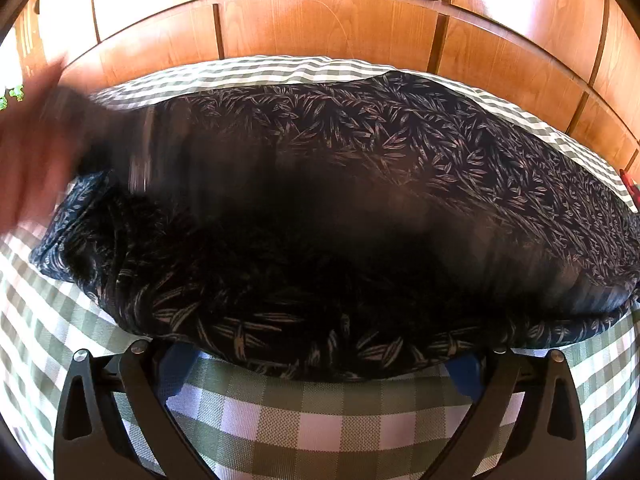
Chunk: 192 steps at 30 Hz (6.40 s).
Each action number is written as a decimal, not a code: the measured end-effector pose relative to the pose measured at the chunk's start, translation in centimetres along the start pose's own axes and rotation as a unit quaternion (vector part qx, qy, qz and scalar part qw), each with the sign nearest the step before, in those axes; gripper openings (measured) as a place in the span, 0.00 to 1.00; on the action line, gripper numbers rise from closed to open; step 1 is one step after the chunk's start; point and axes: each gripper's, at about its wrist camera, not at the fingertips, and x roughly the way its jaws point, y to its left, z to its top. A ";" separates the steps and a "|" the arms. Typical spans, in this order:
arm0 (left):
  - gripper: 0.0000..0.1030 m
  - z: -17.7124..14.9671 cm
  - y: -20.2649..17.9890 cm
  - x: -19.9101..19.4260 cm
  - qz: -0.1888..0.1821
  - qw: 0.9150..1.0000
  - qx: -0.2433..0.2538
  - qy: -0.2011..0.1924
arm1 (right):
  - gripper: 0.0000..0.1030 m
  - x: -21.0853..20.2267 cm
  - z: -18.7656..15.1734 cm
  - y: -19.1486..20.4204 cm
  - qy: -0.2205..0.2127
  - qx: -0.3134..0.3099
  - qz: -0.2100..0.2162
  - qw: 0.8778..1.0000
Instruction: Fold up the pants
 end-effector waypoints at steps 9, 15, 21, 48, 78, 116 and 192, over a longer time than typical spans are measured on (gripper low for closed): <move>0.97 0.0 0.0 0.0 0.000 1.000 0.000 0.000 | 0.98 -0.2 -0.2 -0.2 0.000 0.001 0.002 1.000; 0.97 -0.2 0.0 -0.1 -0.001 1.000 -0.001 0.000 | 0.98 -0.2 -0.2 -0.2 0.000 0.001 0.002 1.000; 0.97 -0.1 -0.1 0.0 0.000 1.000 0.000 0.000 | 0.98 -0.2 -0.2 -0.2 0.000 0.001 0.002 1.000; 0.97 -0.1 -0.1 0.0 0.000 1.000 -0.002 0.000 | 0.98 -0.3 -0.3 -0.2 0.000 0.000 0.001 1.000; 0.97 0.2 -0.1 -0.5 -0.005 1.000 -0.004 0.008 | 0.98 0.0 0.0 0.1 0.004 0.006 -0.011 1.000; 0.97 -1.9 -0.9 -10.9 0.005 0.996 0.004 -0.093 | 0.98 -12.7 -4.2 14.8 -0.110 -0.076 -0.016 0.991; 0.97 -2.3 -1.0 -12.3 0.014 0.995 0.008 -0.101 | 0.98 -11.9 -6.4 14.4 -0.103 -0.080 -0.017 0.991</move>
